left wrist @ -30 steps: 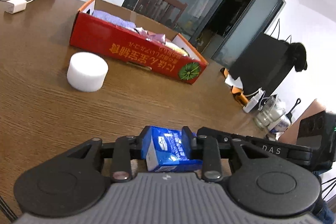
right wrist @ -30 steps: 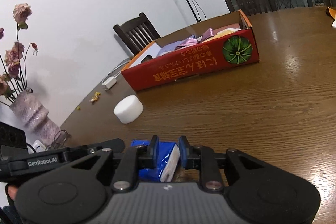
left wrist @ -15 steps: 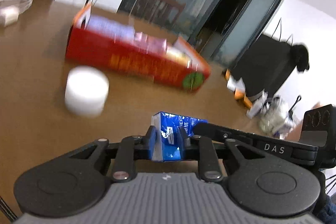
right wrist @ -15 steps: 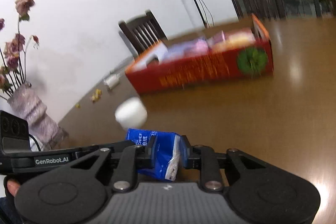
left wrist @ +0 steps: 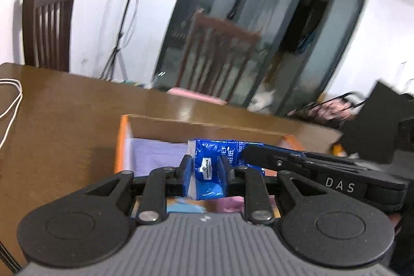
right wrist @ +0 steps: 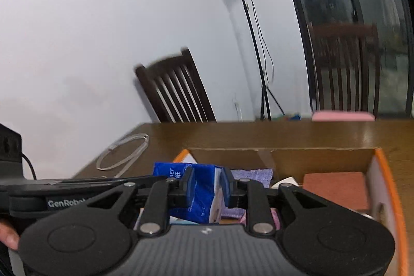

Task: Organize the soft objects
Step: 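Carry the blue tissue pack into the box with the left gripper while the right gripper also holds it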

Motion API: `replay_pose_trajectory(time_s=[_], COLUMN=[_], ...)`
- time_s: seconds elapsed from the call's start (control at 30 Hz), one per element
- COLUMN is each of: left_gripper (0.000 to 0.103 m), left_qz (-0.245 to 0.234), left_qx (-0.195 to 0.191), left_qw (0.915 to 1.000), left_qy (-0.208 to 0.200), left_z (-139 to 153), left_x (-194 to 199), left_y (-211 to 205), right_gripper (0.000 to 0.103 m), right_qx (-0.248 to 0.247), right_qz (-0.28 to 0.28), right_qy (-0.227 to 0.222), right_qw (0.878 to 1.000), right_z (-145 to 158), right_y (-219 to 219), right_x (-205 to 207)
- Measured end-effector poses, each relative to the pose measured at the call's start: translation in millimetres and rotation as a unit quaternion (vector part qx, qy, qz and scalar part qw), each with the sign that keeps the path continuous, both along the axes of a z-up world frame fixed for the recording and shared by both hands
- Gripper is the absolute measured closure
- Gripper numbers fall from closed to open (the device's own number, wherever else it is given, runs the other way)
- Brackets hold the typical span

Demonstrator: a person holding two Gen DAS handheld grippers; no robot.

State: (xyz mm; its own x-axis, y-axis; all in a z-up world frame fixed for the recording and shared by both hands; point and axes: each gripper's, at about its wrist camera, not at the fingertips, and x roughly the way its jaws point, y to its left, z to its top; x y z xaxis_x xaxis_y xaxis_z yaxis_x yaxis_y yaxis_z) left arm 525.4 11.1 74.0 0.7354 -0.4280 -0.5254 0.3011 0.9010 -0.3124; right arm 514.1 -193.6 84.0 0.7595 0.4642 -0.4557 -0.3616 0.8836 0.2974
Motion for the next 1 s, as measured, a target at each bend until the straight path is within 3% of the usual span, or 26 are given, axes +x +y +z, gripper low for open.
replay_pose_trajectory(time_s=[0.13, 0.2, 0.33, 0.43, 0.5, 0.6, 0.7, 0.73, 0.8, 0.93, 1.0], left_gripper=[0.080, 0.074, 0.074, 0.074, 0.075, 0.079, 0.080, 0.080, 0.080, 0.079, 0.073], left_qz=[0.005, 0.001, 0.014, 0.023, 0.026, 0.031, 0.035, 0.033, 0.031, 0.031, 0.030], left_qx=[0.071, 0.053, 0.037, 0.027, 0.028, 0.029, -0.008, -0.022, -0.033, -0.013, -0.003], left_qw=[0.9972, 0.9983, 0.9991, 0.9991, 0.9986, 0.9991, 0.9992, 0.9990, 0.9989, 0.9991, 0.9986], left_qy=[0.025, 0.024, -0.015, -0.026, -0.037, -0.004, 0.018, 0.019, 0.009, -0.027, -0.044], left_z=[-23, -28, -26, -21, -22, -33, -35, -33, -21, 12, 30], left_x=[21, 15, 4, 3, 2, 12, 15, 11, -3, -37, -58], left_y=[-5, 1, 10, 14, 13, 12, 20, 24, 29, 34, 38], right_gripper=[0.082, 0.082, 0.076, 0.076, 0.076, 0.074, 0.073, 0.068, 0.060, 0.058, 0.053], right_qx=[-0.027, -0.038, -0.016, 0.010, 0.019, 0.007, -0.018, -0.028, -0.033, -0.048, -0.057], right_qz=[0.006, 0.017, 0.063, 0.071, 0.071, 0.072, 0.071, 0.067, 0.057, 0.033, 0.016], right_qy=[0.080, 0.148, 0.215, 0.229, 0.230, 0.225, 0.201, 0.185, 0.156, 0.101, 0.073], right_qw=[0.996, 0.988, 0.974, 0.971, 0.970, 0.972, 0.977, 0.980, 0.986, 0.993, 0.996], right_z=[-34, -53, -65, -67, -68, -65, -60, -53, -37, 6, 28], right_y=[22, 32, 36, 32, 29, 32, 39, 38, 32, 7, -11], right_x=[59, 83, 103, 110, 111, 107, 90, 83, 69, 39, 19])
